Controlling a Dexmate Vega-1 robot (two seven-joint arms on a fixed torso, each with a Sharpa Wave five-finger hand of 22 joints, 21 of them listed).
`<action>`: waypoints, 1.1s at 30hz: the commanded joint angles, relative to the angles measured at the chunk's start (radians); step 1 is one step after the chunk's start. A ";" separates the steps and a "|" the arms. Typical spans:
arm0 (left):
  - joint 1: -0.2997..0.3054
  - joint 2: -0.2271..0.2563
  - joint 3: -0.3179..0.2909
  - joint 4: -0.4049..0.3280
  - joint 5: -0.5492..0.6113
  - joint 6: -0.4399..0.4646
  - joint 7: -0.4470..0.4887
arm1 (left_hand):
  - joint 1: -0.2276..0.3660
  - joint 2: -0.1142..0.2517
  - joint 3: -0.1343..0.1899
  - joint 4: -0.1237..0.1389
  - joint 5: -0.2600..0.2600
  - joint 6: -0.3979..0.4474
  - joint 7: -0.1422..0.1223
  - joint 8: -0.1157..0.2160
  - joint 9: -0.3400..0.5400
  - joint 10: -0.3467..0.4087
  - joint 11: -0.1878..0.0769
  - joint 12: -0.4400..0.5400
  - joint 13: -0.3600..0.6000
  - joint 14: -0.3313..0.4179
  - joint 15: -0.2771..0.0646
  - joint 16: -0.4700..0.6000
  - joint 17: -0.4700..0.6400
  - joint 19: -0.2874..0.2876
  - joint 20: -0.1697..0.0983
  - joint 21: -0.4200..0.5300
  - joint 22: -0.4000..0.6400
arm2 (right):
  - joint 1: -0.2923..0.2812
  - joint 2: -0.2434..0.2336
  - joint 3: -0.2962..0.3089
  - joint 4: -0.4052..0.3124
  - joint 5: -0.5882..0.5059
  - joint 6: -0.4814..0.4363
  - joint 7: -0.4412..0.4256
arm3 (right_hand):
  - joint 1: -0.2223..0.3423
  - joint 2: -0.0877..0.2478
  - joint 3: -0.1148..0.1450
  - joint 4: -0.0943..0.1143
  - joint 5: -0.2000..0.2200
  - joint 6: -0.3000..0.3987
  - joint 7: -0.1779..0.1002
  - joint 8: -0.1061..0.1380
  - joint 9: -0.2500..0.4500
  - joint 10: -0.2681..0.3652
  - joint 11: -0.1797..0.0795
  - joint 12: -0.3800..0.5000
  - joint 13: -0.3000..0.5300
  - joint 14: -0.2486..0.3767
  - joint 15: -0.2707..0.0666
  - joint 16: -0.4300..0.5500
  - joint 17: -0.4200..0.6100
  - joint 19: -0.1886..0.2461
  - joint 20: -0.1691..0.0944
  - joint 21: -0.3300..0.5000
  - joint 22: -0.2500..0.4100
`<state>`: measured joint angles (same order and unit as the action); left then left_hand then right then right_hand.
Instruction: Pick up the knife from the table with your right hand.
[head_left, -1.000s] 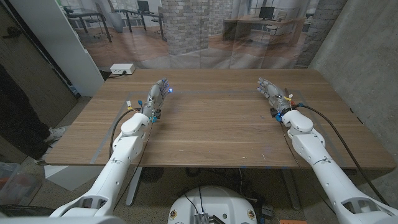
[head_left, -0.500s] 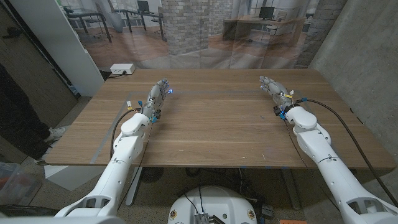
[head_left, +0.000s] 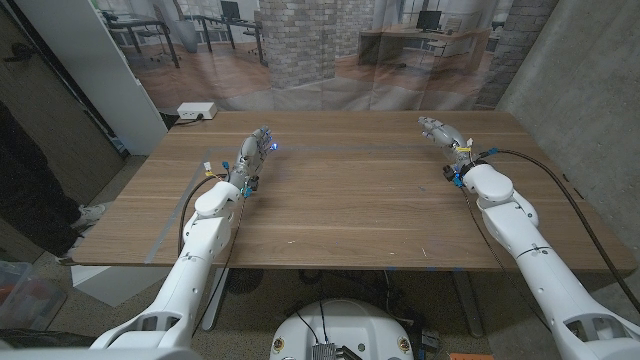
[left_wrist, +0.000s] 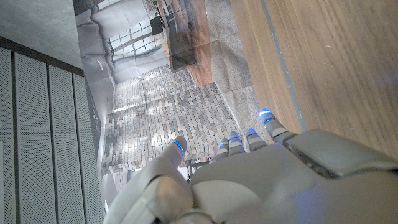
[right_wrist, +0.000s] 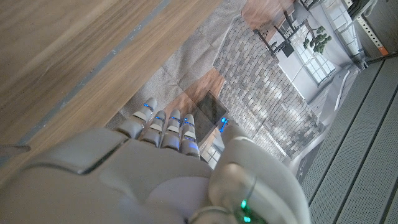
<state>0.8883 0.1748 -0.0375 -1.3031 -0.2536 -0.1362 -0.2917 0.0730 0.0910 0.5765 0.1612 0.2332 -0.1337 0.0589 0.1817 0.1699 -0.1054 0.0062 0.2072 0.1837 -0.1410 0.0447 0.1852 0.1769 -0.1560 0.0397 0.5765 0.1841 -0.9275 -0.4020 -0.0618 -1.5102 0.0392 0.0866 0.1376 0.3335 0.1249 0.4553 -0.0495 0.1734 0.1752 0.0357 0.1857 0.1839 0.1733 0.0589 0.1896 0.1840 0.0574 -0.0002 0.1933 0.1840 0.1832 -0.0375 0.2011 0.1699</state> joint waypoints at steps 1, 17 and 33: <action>-0.013 -0.012 -0.012 0.017 0.011 0.001 -0.008 | -0.001 0.060 0.006 -0.004 0.003 0.006 -0.001 0.007 0.003 0.001 0.007 0.004 0.004 -0.002 0.005 0.006 0.002 -0.003 0.012 -0.002 0.001 | 0.001 -0.028 0.001 -0.035 -0.112 -0.013 -0.019 | 0.001 0.002 -0.002 -0.003 0.002 0.005 0.000 0.008 0.002 0.004 0.001 0.005 0.002 0.009 0.004 0.007 0.001 0.009 -0.034 0.003 0.004; -0.011 -0.015 -0.013 0.010 0.017 0.007 -0.011 | -0.003 0.059 0.006 -0.005 0.003 0.014 -0.004 0.007 0.004 0.004 0.007 0.003 0.004 0.003 0.006 0.007 0.002 -0.001 0.017 -0.005 0.002 | -0.003 -0.079 0.019 -0.069 -0.191 -0.032 -0.017 | 0.020 0.013 0.004 -0.018 0.007 0.013 -0.006 0.010 0.001 0.013 -0.003 0.008 0.001 0.017 0.000 0.006 -0.001 0.015 -0.039 0.003 0.004; -0.004 -0.017 -0.008 0.000 0.021 0.010 -0.010 | -0.004 0.058 0.006 -0.005 0.003 0.017 -0.004 0.006 0.004 0.004 0.010 0.003 0.005 0.003 0.007 0.006 0.002 0.000 0.019 -0.007 0.002 | -0.021 -0.124 0.029 -0.108 -0.274 -0.058 -0.020 | 0.038 0.019 0.008 -0.033 0.010 0.018 -0.012 0.010 0.001 0.018 -0.011 0.008 0.001 0.024 -0.005 0.006 -0.003 0.020 -0.041 0.003 0.003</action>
<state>0.8779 0.1596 -0.0486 -1.2943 -0.2355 -0.1288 -0.3023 0.0731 0.0910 0.5765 0.1612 0.2332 -0.1194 0.0553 0.1855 0.1697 -0.1007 0.0108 0.2071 0.1836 -0.1359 0.0496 0.1852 0.1770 -0.1557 0.0505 0.5727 0.1839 -0.9394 -0.4948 -0.0396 -1.5930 -0.1782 0.0444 0.1181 0.3543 0.1422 0.4584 -0.0747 0.1775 0.1859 0.0249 0.1857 0.1838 0.1823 0.0499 0.1896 0.1838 0.0736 -0.0056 0.1933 0.1814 0.1924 -0.0393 0.2010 0.1698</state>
